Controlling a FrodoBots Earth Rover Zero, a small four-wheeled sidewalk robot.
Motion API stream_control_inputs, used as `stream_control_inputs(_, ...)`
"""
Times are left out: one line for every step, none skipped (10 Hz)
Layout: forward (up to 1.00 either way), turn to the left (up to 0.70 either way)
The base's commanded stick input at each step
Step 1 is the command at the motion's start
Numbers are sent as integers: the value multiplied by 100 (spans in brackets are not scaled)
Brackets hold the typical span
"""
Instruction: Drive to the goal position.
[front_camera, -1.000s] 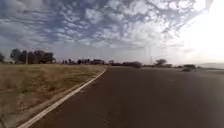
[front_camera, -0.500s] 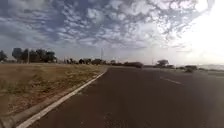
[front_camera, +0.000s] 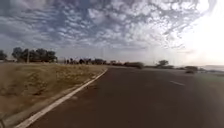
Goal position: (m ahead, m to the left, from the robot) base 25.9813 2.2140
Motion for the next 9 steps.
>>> stream_control_inputs(60,0)
stream_control_inputs(60,0)
stream_control_inputs(60,0)
stream_control_inputs(60,0)
stream_control_inputs(60,0)
stream_control_inputs(60,0)
stream_control_inputs(60,0)
stream_control_inputs(60,0)
stream_control_inputs(60,0)
